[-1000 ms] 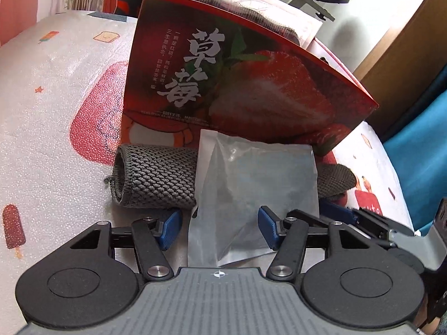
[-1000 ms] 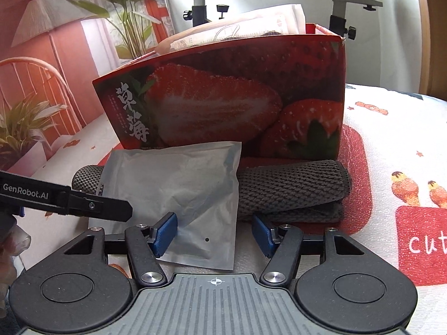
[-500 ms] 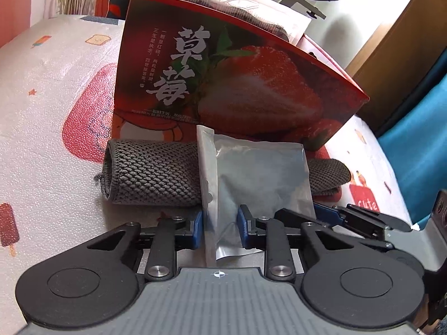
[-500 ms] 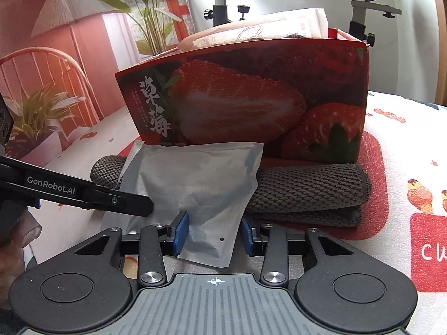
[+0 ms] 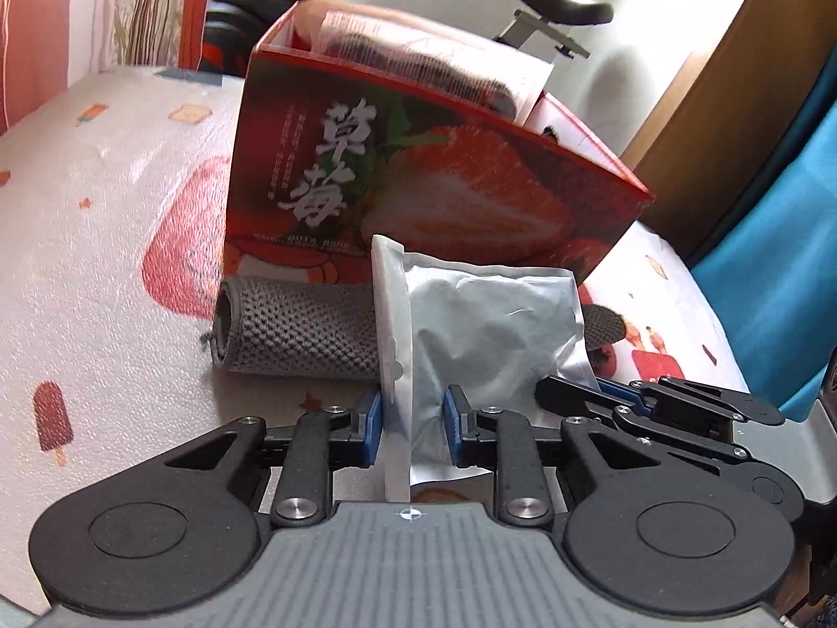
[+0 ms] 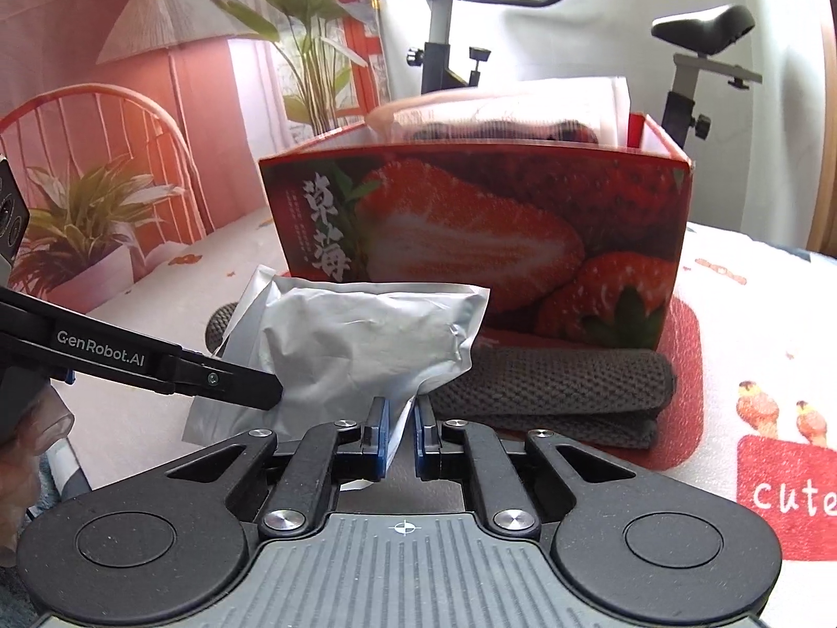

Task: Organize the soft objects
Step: 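Lift the foil pouch with the left tool and carry it over the red box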

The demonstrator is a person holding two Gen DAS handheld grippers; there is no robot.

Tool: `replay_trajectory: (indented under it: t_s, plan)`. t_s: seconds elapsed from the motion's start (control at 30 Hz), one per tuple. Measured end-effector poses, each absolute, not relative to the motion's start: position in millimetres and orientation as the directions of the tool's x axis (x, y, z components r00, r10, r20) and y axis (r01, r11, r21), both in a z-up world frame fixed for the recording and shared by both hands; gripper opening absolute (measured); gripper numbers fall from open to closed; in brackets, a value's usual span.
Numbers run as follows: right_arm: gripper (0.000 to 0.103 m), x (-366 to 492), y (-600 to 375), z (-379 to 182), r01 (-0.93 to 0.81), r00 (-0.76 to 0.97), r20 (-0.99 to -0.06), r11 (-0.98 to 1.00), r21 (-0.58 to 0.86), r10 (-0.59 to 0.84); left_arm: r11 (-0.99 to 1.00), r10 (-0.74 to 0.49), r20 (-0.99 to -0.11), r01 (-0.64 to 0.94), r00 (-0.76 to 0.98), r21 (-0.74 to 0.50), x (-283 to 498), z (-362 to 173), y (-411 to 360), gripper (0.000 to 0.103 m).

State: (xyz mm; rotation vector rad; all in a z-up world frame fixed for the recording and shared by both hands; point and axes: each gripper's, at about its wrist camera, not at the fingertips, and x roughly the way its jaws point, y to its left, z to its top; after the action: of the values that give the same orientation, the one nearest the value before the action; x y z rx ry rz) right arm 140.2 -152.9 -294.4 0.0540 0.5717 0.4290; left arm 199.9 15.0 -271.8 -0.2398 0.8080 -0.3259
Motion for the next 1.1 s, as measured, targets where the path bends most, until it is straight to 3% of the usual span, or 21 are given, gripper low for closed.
replay_trajectory:
  t_s: [0.4, 0.6, 0.77, 1.1]
  plan:
    - [0.009, 142.1, -147.0, -240.0, -0.401, 0.826, -0.404, 0.913, 0.067, 0.393, 0.923, -0.382, -0.555, 0.269, 0.739, -0.276, 195.2, -216.7, 18.1, 0.026]
    - [0.009, 172.9, -146.1, -202.6, -0.415, 0.851, -0.348, 0.910, 0.015, 0.394, 0.907, -0.415, -0.521, 0.296, 0.746, -0.299, 232.3, -183.6, 23.8, 0.026]
    - [0.009, 212.4, -141.0, -179.3, -0.394, 0.875, -0.313, 0.919, -0.021, 0.369, 0.918, -0.395, -0.495, 0.323, 0.773, -0.228, 273.5, -162.6, 17.6, 0.026]
    - [0.009, 303.5, -126.7, -199.0, -0.335, 0.873, -0.390, 0.941, -0.044, 0.292, 0.939, -0.343, -0.606, 0.285, 0.718, -0.194, 367.4, -169.4, 15.9, 0.027]
